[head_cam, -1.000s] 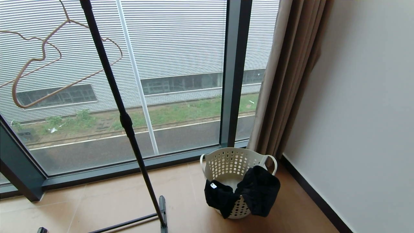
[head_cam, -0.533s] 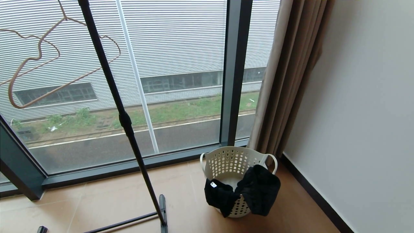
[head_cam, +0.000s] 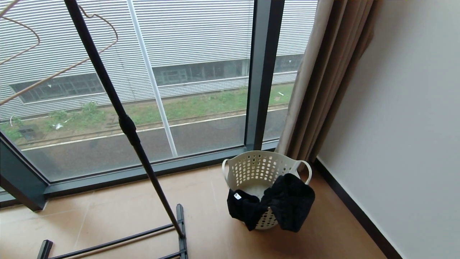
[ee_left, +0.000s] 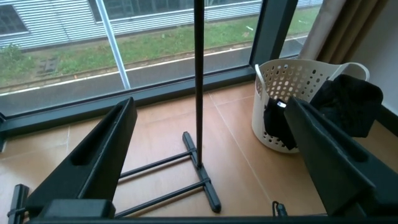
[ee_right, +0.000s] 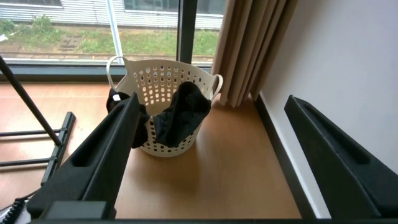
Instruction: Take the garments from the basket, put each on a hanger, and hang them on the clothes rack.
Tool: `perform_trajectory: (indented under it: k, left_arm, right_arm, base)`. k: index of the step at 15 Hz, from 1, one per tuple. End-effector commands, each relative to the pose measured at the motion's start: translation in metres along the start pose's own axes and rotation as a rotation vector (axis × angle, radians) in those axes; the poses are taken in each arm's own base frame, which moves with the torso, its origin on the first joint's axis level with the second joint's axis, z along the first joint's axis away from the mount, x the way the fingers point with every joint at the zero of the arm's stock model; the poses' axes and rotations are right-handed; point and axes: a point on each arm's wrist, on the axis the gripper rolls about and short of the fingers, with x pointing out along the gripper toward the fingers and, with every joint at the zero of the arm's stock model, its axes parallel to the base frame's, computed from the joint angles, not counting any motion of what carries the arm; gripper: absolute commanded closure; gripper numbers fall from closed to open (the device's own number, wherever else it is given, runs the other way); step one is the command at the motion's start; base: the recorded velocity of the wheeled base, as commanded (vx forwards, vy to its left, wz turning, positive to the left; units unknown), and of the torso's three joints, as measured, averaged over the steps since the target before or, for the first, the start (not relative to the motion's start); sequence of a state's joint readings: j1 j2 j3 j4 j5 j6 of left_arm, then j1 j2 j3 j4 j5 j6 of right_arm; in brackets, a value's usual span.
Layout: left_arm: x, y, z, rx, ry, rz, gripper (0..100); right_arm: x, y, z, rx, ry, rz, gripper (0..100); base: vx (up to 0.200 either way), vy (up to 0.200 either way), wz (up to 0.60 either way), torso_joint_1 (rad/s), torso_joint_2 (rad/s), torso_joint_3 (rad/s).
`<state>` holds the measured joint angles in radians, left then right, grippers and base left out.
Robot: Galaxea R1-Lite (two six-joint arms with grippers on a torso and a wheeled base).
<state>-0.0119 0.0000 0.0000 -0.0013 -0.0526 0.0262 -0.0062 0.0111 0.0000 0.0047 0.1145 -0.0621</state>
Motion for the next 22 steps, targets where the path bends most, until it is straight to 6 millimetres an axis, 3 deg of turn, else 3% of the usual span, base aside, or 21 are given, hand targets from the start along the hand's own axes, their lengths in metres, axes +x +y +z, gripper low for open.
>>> perform_trajectory:
  k: [1,22]
  left_arm:
    - [0.0,0.0,0.0,0.0,0.0,0.0,0]
    - [0.0,0.0,0.0,-0.002,0.0,0.003,0]
  right_arm:
    - [0.0,0.0,0.0,-0.001,0.0,0.001,0]
    - [0.0,-0.0001,0.0,-0.002,0.0,-0.002,0]
  base:
    - [0.0,0.0,0.0,0.002,0.0,-0.198]
    - [0.0,0.0,0.0,0.003,0.0,-0.199]
